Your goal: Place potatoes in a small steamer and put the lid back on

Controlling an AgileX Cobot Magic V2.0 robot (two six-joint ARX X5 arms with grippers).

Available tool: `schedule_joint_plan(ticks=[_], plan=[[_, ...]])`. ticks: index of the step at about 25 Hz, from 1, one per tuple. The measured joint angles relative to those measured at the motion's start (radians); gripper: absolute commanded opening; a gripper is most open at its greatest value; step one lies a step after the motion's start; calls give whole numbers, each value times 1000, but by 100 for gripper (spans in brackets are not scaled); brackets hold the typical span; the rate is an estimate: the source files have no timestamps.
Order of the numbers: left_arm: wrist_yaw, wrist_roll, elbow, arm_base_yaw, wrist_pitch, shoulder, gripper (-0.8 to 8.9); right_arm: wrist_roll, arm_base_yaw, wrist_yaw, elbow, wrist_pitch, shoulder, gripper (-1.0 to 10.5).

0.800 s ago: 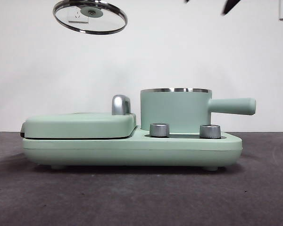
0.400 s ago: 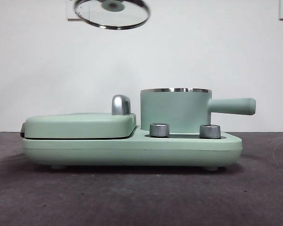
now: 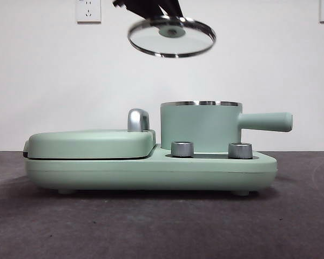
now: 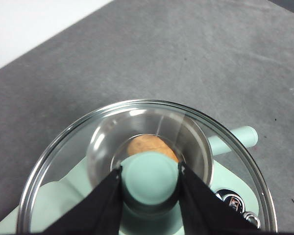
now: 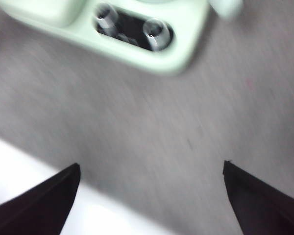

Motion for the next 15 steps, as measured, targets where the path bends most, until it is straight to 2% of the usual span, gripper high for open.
schedule_joint_plan(ticks=[4,12,15], plan=[[-1,13,0,-8,30,37,23,12,0,-29,-50,152,-130,452],[1,38,0,-13,185,109,15,31,0,-29,-71,133,-207,452],[60,56,0,-13,202,157,15,32,0,-29,-71,133,-207,452]])
